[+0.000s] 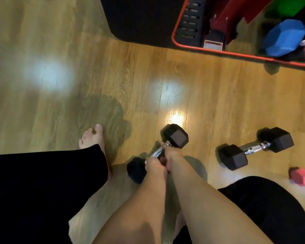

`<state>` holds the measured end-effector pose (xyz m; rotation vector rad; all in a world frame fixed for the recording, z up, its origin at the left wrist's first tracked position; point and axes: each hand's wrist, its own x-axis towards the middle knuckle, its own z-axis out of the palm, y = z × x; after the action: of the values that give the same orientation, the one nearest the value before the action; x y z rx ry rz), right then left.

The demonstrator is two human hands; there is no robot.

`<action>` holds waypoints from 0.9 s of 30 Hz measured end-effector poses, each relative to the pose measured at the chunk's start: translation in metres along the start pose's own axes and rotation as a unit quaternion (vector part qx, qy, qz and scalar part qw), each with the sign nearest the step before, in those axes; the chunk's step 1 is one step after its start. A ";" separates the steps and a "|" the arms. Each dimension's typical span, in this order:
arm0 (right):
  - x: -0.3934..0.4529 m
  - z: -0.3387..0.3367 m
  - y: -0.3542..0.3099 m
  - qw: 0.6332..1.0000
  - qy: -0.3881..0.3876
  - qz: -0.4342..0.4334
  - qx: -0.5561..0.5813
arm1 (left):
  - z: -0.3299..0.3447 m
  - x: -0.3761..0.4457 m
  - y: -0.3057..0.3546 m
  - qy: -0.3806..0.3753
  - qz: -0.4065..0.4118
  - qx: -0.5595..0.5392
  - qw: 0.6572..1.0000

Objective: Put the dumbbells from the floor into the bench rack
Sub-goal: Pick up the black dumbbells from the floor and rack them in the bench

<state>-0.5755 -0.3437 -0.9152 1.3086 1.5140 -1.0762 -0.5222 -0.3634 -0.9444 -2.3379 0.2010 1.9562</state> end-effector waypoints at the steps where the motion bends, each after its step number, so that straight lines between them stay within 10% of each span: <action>1: 0.005 0.003 -0.001 1.000 -0.001 0.002 0.011 | 0.002 0.004 0.003 -0.015 0.028 -0.011 0.999; 3: 0.014 0.004 -0.002 1.000 0.005 0.008 0.027 | -0.008 0.001 0.054 0.031 0.113 0.110 0.987; 8: 0.019 -0.003 -0.001 0.999 -0.007 -0.014 0.046 | -0.050 0.056 0.223 0.252 0.410 0.339 0.809; 11: 0.018 -0.003 -0.014 0.994 -0.039 -0.030 0.093 | -0.032 0.028 0.158 0.163 0.344 0.337 0.861; 14: 0.011 -0.005 -0.041 0.979 -0.068 -0.054 0.184 | 0.032 -0.001 0.052 -0.107 0.155 0.123 0.974; 19: -0.011 -0.013 -0.096 0.938 -0.110 -0.097 0.315 | 0.111 -0.031 0.043 -0.229 0.191 0.005 0.954; 27: 0.004 -0.033 -0.134 0.919 -0.072 -0.097 0.376 | 0.160 -0.049 0.034 -0.210 0.160 0.051 0.963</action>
<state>-0.7104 -0.3226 -0.8993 1.5407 1.1632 -1.9653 -0.6920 -0.3710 -0.9243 -1.8604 0.6609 2.4633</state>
